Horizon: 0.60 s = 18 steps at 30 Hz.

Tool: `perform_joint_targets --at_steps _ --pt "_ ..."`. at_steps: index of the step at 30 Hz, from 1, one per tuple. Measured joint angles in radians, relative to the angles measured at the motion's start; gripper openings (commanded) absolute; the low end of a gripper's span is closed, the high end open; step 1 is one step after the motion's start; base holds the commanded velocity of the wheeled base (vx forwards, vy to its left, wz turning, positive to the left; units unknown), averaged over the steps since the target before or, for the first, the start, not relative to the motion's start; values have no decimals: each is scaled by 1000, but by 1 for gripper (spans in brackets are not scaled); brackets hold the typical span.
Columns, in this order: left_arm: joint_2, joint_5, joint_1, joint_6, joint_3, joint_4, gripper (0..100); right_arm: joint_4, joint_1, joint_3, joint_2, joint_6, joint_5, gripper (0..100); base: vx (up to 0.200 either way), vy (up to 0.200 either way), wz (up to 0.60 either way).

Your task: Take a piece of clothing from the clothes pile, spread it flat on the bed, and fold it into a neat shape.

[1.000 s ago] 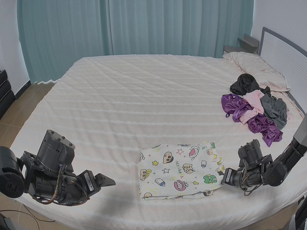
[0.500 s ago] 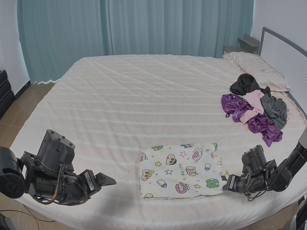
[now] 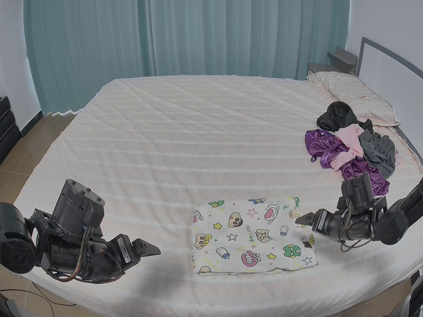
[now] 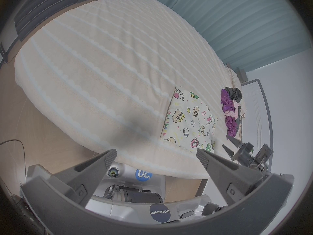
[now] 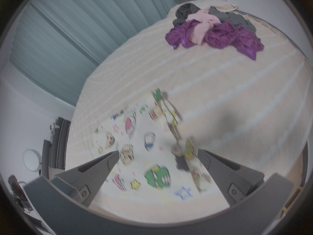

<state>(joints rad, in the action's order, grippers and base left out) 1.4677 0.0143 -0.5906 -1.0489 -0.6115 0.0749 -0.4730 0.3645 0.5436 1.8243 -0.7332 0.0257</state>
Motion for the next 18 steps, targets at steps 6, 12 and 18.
perform_joint_targets --at_steps 6,12,18 --pt "0 0 0 -1 2 1 100 6 -26 173 114 12 -3 100 0 0 0" --pt "0 -1 0 -1 6 1 100 9 -36 335 259 21 -4 100 0 0 0" --pt "0 -2 0 -1 7 1 100 9 -37 419 348 24 -6 100 0 0 0"
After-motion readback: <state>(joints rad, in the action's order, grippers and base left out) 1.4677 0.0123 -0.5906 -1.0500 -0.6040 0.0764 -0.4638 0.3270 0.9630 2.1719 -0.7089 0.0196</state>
